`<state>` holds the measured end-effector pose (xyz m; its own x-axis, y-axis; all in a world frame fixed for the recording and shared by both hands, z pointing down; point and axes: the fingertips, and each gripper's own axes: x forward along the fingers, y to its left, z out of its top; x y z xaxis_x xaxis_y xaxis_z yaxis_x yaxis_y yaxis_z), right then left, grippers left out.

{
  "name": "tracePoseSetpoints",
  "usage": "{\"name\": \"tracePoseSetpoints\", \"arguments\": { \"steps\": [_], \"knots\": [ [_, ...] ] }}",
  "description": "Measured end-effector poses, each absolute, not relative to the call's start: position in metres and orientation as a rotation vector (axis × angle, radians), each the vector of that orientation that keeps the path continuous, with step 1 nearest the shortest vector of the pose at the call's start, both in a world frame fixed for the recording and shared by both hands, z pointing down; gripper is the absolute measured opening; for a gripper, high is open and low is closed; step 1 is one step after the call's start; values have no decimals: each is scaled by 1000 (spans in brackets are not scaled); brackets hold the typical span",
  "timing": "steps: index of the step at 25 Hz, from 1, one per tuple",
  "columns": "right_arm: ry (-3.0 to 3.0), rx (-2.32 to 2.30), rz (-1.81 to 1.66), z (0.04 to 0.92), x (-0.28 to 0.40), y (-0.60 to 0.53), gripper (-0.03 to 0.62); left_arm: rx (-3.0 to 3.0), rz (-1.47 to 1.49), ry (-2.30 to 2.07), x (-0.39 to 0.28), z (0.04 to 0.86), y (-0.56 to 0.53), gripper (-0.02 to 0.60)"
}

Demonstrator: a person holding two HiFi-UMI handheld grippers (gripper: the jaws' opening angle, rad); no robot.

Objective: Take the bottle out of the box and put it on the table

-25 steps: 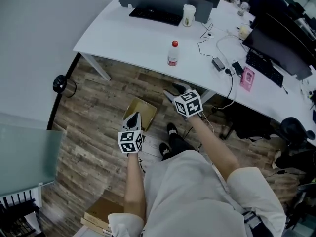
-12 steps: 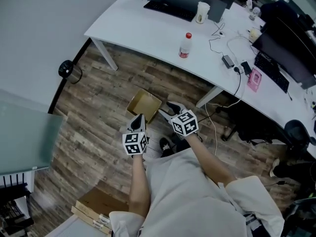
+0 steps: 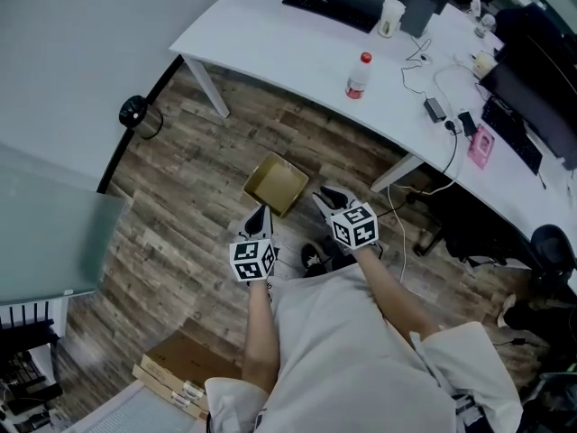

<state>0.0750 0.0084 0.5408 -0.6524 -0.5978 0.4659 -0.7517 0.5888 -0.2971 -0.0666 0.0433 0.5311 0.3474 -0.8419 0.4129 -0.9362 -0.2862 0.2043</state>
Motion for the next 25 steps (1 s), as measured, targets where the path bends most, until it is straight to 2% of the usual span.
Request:
{"name": "tracePoseSetpoints", "arguments": {
  "steps": [6,13,25],
  "knots": [
    [-2488,1155,672,543,84,4,77,2227,353,-1549,-63,535,42,12],
    [-2492,1127,634,540,80,5,40,2224,331,-1554,-63,534,42,12],
    [-2485,1171,634,538,103,4,38,2275,357,-1482,-34,535,29,12]
  ]
}}
